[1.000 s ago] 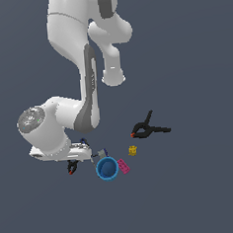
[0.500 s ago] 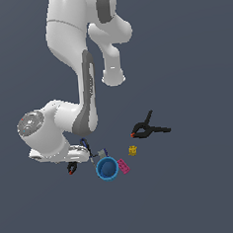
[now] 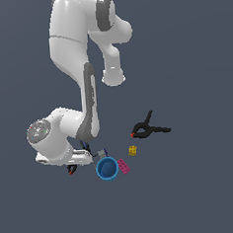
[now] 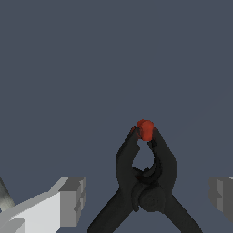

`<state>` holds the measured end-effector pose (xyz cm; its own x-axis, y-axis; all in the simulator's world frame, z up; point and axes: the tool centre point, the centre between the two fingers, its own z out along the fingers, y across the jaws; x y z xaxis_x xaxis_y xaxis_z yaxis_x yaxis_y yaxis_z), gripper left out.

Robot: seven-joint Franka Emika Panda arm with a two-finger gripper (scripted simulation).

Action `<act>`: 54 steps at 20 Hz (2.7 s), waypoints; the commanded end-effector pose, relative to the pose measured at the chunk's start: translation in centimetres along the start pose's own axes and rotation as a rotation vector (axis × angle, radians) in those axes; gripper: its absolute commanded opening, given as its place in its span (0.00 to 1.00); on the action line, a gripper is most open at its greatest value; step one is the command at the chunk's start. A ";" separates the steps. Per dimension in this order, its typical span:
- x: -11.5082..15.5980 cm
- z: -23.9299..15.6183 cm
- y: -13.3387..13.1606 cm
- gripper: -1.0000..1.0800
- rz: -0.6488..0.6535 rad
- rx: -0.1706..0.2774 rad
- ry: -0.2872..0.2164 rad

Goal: Pick up a designated object from a clutter of objects.

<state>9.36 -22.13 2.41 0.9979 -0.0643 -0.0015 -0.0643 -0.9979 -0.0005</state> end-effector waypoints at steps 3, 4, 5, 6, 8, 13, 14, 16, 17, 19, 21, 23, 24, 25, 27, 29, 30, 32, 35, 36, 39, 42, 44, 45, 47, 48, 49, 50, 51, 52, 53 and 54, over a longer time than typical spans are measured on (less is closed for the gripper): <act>0.1 1.0 0.0 0.96 0.000 0.000 0.001; 0.1 1.0 0.1 0.96 0.000 0.000 0.001; 0.2 1.0 0.1 0.96 0.000 0.000 0.001; 0.2 1.0 0.1 0.00 0.000 0.000 0.001; 0.2 1.0 0.1 0.00 0.000 0.000 0.001; 0.2 1.0 0.1 0.00 0.000 0.000 0.001; 0.2 1.0 0.1 0.00 0.000 0.000 0.001; 0.2 1.0 0.0 0.00 -0.001 0.000 0.001; 0.1 1.0 0.0 0.00 -0.001 0.000 0.001; 0.1 0.9 0.0 0.00 -0.001 0.000 0.001; 0.0 0.5 -0.1 0.00 -0.001 0.000 0.001; -0.2 0.0 -0.1 0.00 -0.001 0.000 0.001; -0.4 -0.3 -0.2 0.00 -0.001 0.000 0.001; -0.5 -0.6 -0.2 0.00 -0.001 0.000 0.001; -0.8 -1.5 -0.4 0.00 -0.001 0.000 0.001; -1.2 -2.5 -0.5 0.00 -0.001 0.000 0.001; -1.4 -3.0 -0.6 0.00 -0.001 0.000 0.001; -1.9 -4.3 -0.8 0.00 0.000 0.000 0.001; -2.8 -6.6 -1.2 0.00 0.000 0.000 0.001; -3.1 -7.5 -1.3 0.00 0.000 0.000 0.001; -4.1 -10.2 -1.7 0.00 0.000 0.000 0.001; -5.1 -13.0 -2.1 0.00 0.000 0.001 0.002; -5.8 -14.8 -2.4 0.00 0.000 0.001 0.002; -6.2 -15.8 -2.6 0.00 0.000 0.001 0.002; -6.9 -17.8 -2.9 0.00 0.000 0.001 0.002; -7.3 -18.8 -3.0 0.00 0.000 0.001 0.002; -7.6 -19.8 -3.2 0.00 0.000 0.001 0.002; -8.0 -20.8 -3.3 0.00 0.000 0.001 0.002; -8.4 -21.9 -3.5 0.00 0.000 0.000 0.002; -8.7 -23.0 -3.6 0.00 0.000 0.000 0.002; -9.1 -24.0 -3.7 0.00 0.000 0.000 0.002; -9.4 -25.0 -3.9 0.00 0.000 0.000 0.002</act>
<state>0.82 -17.92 25.84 0.9979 -0.0642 0.0003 -0.0642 -0.9979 -0.0007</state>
